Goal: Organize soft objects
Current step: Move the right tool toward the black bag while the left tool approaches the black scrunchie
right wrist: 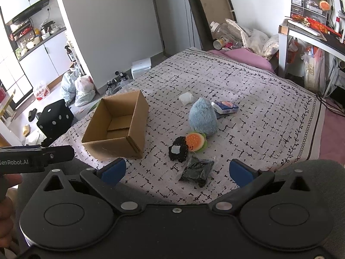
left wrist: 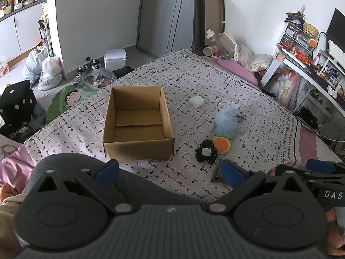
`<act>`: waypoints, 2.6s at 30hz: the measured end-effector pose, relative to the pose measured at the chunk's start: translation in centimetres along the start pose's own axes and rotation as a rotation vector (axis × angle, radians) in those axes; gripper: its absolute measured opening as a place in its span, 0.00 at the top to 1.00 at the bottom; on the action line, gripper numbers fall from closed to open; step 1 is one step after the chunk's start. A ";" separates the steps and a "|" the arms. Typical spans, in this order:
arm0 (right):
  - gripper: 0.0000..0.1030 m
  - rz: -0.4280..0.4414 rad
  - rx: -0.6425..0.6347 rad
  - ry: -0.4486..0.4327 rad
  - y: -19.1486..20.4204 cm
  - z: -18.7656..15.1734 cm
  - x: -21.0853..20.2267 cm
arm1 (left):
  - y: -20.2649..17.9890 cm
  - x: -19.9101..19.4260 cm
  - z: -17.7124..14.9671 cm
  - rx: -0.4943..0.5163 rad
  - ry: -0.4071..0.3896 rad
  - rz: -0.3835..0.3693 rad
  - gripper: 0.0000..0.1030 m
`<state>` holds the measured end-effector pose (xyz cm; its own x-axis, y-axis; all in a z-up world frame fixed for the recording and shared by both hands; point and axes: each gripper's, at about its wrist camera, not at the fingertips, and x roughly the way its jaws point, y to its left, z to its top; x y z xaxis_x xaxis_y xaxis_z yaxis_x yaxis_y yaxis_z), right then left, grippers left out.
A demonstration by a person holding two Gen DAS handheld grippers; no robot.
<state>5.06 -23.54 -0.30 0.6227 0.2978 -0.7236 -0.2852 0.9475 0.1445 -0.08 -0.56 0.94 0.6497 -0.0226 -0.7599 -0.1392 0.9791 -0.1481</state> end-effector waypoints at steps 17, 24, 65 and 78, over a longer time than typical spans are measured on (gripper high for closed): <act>0.00 -0.008 0.005 -0.006 -0.3 0.1 -0.2 | -0.2 0.1 0.1 0.010 0.001 -0.003 0.02; 0.00 -0.004 0.011 -0.005 -0.4 0.1 -0.2 | -0.5 0.2 -0.1 0.018 0.003 -0.005 0.02; 0.00 0.018 0.201 0.109 -4.5 1.3 6.8 | -2.8 8.1 1.7 0.019 0.040 -0.126 0.05; 0.17 0.040 0.302 0.206 -5.2 0.8 11.7 | -2.2 13.5 2.4 -0.097 0.110 -0.171 0.31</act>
<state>14.42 -24.89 -8.99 0.4470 0.3344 -0.8297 -0.0590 0.9365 0.3457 10.77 -2.58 -7.50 0.5854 -0.2138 -0.7820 -0.1090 0.9351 -0.3372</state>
